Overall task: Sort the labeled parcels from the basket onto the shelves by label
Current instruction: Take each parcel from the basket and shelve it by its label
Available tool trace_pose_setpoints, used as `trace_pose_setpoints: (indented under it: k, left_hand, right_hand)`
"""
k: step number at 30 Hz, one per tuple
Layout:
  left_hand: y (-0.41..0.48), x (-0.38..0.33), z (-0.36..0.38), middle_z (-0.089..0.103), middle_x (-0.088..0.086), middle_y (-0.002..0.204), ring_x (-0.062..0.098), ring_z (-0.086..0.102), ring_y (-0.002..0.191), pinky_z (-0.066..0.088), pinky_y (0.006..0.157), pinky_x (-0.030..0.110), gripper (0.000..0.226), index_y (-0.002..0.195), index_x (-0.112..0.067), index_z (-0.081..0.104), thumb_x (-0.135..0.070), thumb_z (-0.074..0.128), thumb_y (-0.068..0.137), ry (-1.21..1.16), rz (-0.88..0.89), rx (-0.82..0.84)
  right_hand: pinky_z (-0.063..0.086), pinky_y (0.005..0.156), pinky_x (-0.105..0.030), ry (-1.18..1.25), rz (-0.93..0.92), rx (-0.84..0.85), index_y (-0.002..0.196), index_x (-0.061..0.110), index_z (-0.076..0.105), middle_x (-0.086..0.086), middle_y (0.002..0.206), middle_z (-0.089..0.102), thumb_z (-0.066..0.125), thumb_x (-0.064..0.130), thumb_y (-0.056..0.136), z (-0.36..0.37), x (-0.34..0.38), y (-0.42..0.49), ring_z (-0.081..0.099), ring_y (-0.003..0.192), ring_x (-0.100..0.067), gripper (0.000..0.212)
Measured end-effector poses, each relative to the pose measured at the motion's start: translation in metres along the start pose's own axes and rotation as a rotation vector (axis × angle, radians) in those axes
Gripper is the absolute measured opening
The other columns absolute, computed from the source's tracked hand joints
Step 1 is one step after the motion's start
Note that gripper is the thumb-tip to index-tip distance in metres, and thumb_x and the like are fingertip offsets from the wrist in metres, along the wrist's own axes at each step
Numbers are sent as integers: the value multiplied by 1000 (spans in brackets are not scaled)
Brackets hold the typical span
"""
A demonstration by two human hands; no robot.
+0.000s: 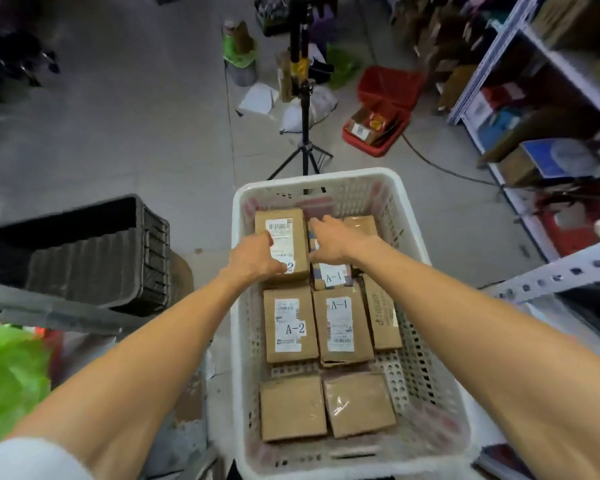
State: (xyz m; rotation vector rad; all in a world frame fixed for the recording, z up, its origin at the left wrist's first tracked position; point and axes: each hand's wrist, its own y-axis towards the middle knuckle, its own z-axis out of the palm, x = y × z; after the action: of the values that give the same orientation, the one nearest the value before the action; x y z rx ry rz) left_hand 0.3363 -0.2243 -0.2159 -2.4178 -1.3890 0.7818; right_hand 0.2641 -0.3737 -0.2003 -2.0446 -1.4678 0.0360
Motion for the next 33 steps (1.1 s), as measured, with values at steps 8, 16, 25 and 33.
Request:
trace_pose_setpoints:
  k: [8, 16, 25, 33]
  left_hand:
    - [116, 36, 52, 40, 16, 138, 33, 45, 123, 40, 97, 37, 74, 137, -3, 33, -25, 74, 79, -124, -153, 87]
    - [170, 58, 98, 11, 14, 158, 28, 21, 143, 24, 112, 30, 101, 150, 0, -5, -9, 69, 82, -477, -403, 154]
    - [171, 78, 122, 48, 9, 131, 20, 50, 117, 48, 82, 15, 95, 142, -10, 18, 11, 74, 69, -821, -280, 113]
    - [175, 80, 145, 44, 3, 138, 17, 46, 124, 44, 97, 23, 102, 149, -27, 18, 3, 77, 72, -893, -220, 112]
  right_hand:
    - [41, 95, -38, 102, 126, 108, 140, 7, 37, -17, 139, 43, 64, 26, 87, 55, -15, 104, 42, 128, -33, 62]
    - [39, 103, -42, 317, 339, 114, 144, 4, 25, -20, 141, 40, 72, 36, 84, 113, -27, 161, 42, 128, -36, 83]
    - [42, 102, -41, 675, 498, -98, 138, 5, 34, -14, 137, 45, 86, 23, 68, 140, -38, 179, 48, 124, -32, 89]
    - [42, 97, -31, 950, 569, -197, 145, 17, 29, -7, 131, 55, 80, 3, 72, 159, -54, 177, 51, 116, -20, 89]
